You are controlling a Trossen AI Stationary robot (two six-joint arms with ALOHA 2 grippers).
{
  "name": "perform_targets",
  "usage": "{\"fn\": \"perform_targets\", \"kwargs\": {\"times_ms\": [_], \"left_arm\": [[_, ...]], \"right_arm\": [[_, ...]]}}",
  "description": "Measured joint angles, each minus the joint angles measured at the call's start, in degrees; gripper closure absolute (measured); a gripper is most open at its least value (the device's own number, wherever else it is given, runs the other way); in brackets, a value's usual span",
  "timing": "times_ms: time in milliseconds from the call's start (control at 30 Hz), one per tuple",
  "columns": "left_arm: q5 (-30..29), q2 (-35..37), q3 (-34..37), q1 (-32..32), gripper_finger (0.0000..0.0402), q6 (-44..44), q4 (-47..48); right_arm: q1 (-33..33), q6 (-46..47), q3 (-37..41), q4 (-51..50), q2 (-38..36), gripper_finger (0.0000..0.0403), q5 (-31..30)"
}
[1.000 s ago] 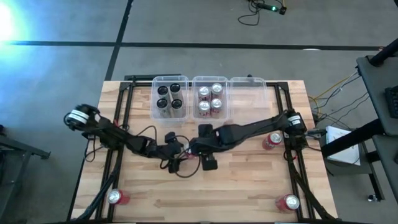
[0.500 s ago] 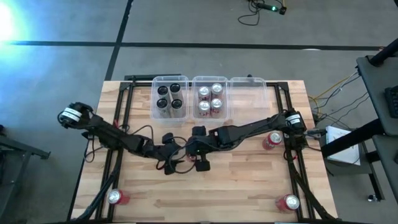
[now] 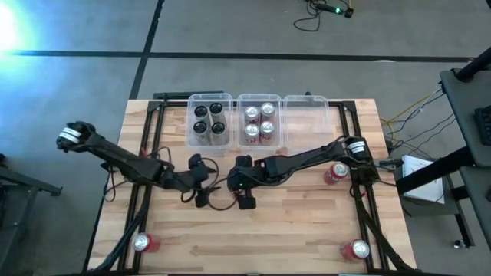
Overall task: Sort soda cans
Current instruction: Put the top left red soda can into the right transparent bin
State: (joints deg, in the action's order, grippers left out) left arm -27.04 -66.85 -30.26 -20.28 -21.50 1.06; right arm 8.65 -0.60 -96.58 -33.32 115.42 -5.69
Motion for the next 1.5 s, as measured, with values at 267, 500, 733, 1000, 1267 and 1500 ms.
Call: {"fn": "perform_targets", "kwargs": {"times_ms": [267, 500, 733, 1000, 1267, 1500], "left_arm": [[-3.45, 7.58, -0.8, -0.37, 0.0116, 3.62, 0.11], [-11.04, 12.59, -4.48, -0.37, 0.0116, 10.51, -1.9], [-12.98, 13.99, -6.12, -0.37, 0.0116, 15.85, -7.27], [-12.97, 11.72, -5.2, -0.3, 0.0116, 18.65, -9.31], [-12.99, 8.76, -5.2, 0.18, 0.0116, 20.66, -11.7], [-12.99, 6.76, -5.2, 0.93, 0.0116, 22.13, -12.48]], "right_arm": [[-0.46, 0.13, 0.66, 1.32, 0.0, 0.0077, 2.64], [-0.44, 0.55, 0.52, 1.87, -0.09, 0.0105, 2.77], [-0.03, 1.35, -2.24, -7.05, -7.18, 0.0103, 2.12], [-1.23, 4.34, -0.93, -13.82, -22.18, 0.0101, -6.68], [-7.84, 11.97, 1.09, -25.35, -34.06, 0.0103, -24.96], [-22.25, 16.07, 8.66, -27.57, -38.62, 0.0103, -24.57]]}}
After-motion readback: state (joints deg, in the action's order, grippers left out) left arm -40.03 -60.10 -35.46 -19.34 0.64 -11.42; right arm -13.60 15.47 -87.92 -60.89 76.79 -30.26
